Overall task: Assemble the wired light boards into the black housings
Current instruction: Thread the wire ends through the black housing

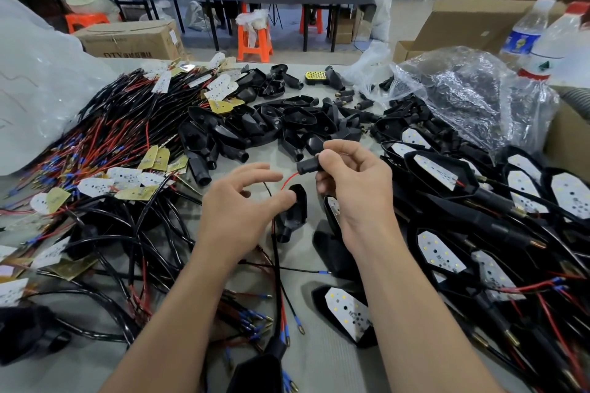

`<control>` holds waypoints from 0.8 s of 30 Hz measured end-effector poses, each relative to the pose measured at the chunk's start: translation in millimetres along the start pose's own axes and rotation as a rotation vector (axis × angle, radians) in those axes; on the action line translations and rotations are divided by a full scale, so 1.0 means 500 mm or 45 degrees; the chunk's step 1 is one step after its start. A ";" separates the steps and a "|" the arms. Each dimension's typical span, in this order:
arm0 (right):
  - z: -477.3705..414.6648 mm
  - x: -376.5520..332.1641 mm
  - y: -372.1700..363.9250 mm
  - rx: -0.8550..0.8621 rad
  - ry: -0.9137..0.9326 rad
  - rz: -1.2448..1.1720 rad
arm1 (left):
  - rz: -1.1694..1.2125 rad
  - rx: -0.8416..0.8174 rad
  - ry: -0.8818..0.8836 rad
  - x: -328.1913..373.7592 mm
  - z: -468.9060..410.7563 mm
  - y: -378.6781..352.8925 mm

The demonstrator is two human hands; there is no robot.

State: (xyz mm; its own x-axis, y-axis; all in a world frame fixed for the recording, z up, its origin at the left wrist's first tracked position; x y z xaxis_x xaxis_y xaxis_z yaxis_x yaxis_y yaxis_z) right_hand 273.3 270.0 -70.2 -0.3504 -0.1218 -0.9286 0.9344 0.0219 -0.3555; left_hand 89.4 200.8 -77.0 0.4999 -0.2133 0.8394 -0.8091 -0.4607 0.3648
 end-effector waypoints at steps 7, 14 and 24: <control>-0.001 0.003 -0.008 -0.074 -0.017 -0.013 | 0.030 -0.145 0.061 -0.016 -0.009 -0.014; 0.003 0.015 -0.025 -0.164 -0.049 0.167 | -0.071 -0.087 -0.016 0.014 0.000 -0.009; 0.008 0.019 -0.027 -0.253 -0.125 0.018 | -0.047 -0.085 -0.047 0.014 -0.005 -0.001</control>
State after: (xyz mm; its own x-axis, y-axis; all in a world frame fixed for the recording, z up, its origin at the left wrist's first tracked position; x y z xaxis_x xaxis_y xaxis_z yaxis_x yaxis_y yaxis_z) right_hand 257.5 264.6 -73.7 -0.3205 -0.2156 -0.9224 0.9048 0.2184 -0.3654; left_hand 92.3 201.8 -70.1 0.5398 -0.2295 0.8099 -0.8081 -0.4108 0.4222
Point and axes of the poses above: each hand's wrist, its own z-axis away from the middle knuckle, its own y-axis out of the back of the hand, x = y × z, the point moved 8 cm from there along -z, towards the middle knuckle, and after that the axes turned 11 degrees about -y, right-handed, at the moved point
